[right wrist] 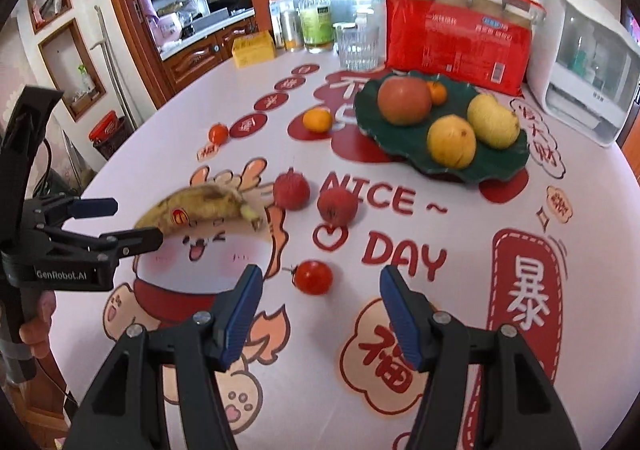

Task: Organize fruits
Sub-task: 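Move both tools toward the banana on the tablecloth, then lower the left tool around the banana while the right tool lowers around a red tomato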

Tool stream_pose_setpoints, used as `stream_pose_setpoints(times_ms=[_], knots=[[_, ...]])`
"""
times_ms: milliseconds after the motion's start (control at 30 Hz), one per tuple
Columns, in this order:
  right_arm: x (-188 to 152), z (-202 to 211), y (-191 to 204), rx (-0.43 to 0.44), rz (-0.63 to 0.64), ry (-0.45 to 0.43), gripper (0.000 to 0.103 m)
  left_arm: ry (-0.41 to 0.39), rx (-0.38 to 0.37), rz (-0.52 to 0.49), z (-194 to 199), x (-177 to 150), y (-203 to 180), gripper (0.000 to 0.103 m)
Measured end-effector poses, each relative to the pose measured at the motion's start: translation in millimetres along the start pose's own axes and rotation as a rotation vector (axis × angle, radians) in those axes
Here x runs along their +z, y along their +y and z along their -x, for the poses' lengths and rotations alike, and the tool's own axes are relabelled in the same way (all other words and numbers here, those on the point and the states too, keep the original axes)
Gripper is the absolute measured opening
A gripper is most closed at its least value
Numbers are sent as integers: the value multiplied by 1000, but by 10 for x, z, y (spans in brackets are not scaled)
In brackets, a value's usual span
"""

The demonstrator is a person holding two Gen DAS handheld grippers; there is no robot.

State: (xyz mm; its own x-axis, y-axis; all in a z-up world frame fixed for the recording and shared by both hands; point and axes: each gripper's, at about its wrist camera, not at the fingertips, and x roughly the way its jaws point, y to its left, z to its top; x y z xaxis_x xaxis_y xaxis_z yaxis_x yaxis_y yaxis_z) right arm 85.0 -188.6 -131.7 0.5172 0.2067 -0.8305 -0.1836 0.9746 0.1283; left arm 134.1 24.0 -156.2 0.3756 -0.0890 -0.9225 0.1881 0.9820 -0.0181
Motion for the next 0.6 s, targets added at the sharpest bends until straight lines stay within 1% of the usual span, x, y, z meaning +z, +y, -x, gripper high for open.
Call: stream_pose_setpoints(times_ms=[100, 400, 467, 600], knots=[[-34, -116, -4, -6, -2, 16, 61, 21, 1, 4, -121, 15, 44, 92], [-69, -397, 18, -21, -1, 51, 61, 44, -7, 6, -340, 81, 160, 92], [-73, -439, 42, -20, 7, 55, 58, 57, -19, 11, -388, 90, 185, 91], [-80, -496, 77, -19, 20, 61, 51, 69, -35, 15, -447, 113, 203, 86]])
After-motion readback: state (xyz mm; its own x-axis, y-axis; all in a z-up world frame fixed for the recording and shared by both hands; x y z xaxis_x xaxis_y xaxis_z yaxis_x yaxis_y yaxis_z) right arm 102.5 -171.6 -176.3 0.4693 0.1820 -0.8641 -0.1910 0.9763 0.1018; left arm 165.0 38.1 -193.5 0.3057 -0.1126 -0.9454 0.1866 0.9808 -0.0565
